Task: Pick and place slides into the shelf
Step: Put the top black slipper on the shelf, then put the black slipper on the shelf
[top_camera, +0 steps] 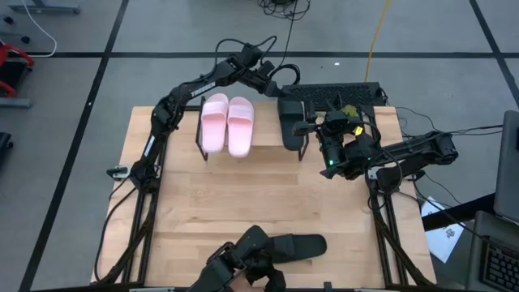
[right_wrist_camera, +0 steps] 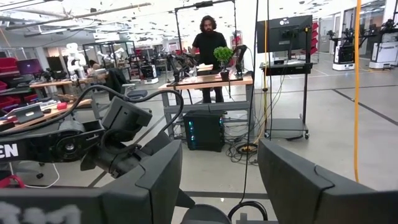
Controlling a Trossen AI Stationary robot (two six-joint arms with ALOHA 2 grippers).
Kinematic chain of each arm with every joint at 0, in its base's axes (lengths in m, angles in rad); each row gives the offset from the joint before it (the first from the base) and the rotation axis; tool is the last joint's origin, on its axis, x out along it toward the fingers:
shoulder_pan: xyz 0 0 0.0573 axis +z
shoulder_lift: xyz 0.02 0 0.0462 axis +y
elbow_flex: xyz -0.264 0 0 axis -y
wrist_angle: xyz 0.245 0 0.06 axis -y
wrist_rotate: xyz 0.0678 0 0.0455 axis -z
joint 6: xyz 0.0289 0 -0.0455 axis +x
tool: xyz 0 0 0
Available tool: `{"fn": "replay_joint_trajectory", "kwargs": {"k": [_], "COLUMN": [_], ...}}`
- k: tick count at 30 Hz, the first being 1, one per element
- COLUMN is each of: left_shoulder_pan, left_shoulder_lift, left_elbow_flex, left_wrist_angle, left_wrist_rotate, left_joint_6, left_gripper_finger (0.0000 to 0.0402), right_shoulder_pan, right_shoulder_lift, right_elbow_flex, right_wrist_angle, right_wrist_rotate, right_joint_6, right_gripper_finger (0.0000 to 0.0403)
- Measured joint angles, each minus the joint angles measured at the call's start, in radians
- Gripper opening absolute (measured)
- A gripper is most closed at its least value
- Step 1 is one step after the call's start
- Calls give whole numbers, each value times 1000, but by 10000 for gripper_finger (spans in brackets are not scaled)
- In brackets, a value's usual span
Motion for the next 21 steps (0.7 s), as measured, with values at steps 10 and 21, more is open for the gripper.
{"fn": "replay_joint_trajectory", "kwargs": {"k": [10,21], "left_shoulder_pan": [50,110], "left_shoulder_lift": [-5,-127], "left_elbow_flex": [0,0], "left_wrist_angle": [-1,22], "left_wrist_rotate": [-41,-56], "left_joint_6": [-12,-4], "left_gripper_finger": [271,271], "right_shoulder_pan": [3,14], "right_shoulder_lift": [0,0], "right_elbow_flex": [0,0], "right_wrist_angle": [0,0], "right_wrist_rotate": [0,1], "right_joint_6": [0,4], "right_gripper_finger": [199,199]}}
